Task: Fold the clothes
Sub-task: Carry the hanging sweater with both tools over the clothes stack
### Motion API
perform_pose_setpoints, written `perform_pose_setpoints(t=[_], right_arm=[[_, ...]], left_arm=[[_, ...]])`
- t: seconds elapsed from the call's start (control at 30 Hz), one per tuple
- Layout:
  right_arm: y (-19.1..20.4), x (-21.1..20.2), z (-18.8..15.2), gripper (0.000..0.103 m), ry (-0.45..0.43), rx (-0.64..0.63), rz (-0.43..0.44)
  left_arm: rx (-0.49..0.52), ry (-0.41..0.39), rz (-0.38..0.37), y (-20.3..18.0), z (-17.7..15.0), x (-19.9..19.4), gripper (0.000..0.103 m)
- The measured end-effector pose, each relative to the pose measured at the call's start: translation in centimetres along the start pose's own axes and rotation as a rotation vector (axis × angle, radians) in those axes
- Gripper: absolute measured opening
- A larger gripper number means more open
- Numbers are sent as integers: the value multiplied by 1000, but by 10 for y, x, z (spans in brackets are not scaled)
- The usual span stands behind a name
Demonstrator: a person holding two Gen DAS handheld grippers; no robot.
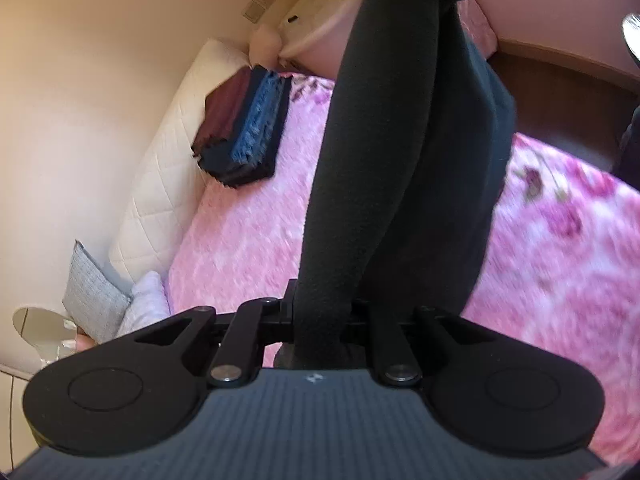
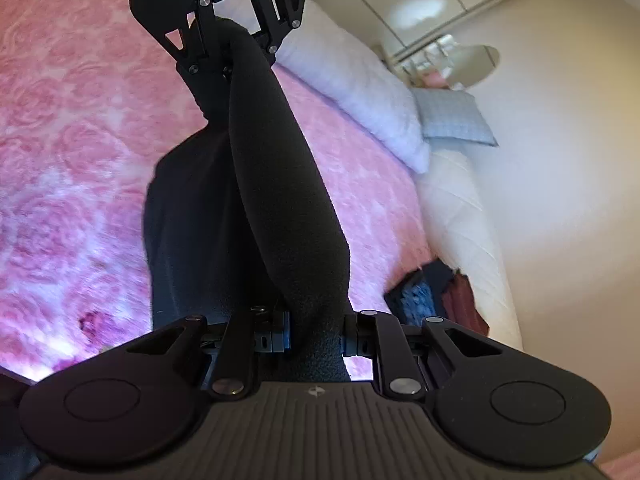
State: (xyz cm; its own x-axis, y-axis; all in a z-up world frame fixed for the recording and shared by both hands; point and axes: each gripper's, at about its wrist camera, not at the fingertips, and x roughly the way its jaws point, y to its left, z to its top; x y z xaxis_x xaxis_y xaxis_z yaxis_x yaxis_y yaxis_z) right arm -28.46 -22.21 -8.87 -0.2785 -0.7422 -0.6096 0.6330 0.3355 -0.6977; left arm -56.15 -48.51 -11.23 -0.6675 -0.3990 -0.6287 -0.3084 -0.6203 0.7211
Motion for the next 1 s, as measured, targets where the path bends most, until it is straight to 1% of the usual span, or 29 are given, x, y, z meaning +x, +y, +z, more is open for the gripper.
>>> perform_pose_setpoints(t=[0.13,0.2,0.27,0.4,0.5,0.6,0.67,0.77,0.9,1.0], right_arm=[[-42,9,-35,17,-2,35,-33],[-67,19,-60,17,-1,57,-42],[-93,31,-87,17,1,80,-45],[-149,65,-147,17,17,117,-16],[-195,89,-187,17,26,130,4],[-240,110,-218,17,28,120,-4],[-270,126,-235,17,24,107,-17],[-321,165,-246,17,1,73,-48],[-394,231,-260,17,-34,26,-104],[-460,293,-264,17,-65,-17,-169]], left_arm=[[21,-12,-4,18,52,22,12],[19,-13,-13,25,77,39,12],[24,-6,-26,33,109,63,12],[18,6,-62,51,174,115,12],[7,0,-67,73,211,148,12],[-9,-9,-63,98,245,181,12],[-24,-16,-44,120,257,203,12],[-56,-18,0,162,267,243,12],[-84,-17,100,244,276,314,12],[-94,-15,193,311,268,368,12]])
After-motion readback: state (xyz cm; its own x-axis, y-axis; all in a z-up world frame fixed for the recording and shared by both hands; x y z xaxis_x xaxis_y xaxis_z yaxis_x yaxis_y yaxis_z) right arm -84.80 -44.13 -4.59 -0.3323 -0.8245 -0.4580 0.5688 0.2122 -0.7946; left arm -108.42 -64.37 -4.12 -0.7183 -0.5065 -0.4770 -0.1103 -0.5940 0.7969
